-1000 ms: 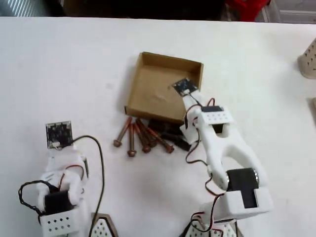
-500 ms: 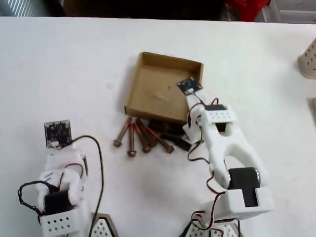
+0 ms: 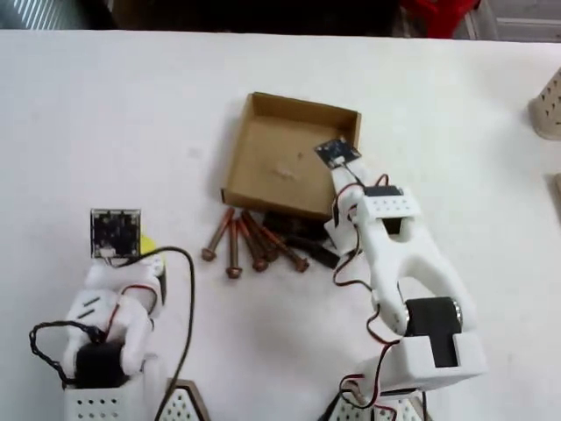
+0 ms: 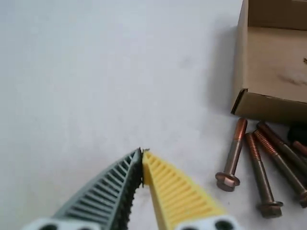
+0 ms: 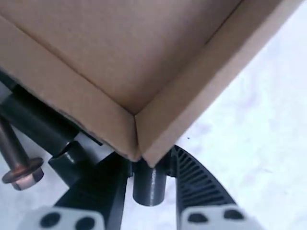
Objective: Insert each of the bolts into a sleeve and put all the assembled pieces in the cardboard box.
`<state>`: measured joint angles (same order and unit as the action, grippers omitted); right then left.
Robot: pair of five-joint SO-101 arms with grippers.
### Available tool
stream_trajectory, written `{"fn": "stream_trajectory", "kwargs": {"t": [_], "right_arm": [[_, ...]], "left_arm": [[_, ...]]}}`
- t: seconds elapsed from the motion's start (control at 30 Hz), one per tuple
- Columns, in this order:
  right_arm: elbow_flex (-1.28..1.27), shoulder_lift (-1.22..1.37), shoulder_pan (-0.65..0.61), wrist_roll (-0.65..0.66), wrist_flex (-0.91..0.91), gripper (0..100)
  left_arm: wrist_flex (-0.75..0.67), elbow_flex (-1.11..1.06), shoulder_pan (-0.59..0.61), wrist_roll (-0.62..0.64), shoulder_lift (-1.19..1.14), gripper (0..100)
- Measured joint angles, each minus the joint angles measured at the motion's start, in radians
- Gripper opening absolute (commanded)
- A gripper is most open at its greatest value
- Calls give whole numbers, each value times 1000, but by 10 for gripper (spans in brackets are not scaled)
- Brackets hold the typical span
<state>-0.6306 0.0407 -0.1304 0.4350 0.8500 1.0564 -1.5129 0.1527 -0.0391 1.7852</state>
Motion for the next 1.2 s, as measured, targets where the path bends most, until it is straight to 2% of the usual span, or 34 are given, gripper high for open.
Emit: {"fn": "stream_trajectory", "kwargs": {"t": [0.13, 0.27, 0.4, 0.5, 0.6, 0.93, 1.2], "right_arm": [[0, 0, 0, -3, 0, 18], [0, 0, 0, -3, 0, 18], [0, 0, 3, -5, 2, 18], [3, 0, 3, -5, 3, 18], [3, 0, 6, -5, 3, 18], [3, 0, 12, -5, 6, 18], [3, 0, 12, -5, 6, 18]], "left_arm": [[0, 123, -61, 0, -204, 21], [0, 301, -143, 0, -505, 21], [-9, 459, -221, 0, -784, 78], [-77, 511, -264, 0, -971, 142], [-152, 523, -296, 0, -1126, 155], [-381, 525, -307, 0, -1464, 139], [-376, 644, -322, 0, -1651, 135]]}}
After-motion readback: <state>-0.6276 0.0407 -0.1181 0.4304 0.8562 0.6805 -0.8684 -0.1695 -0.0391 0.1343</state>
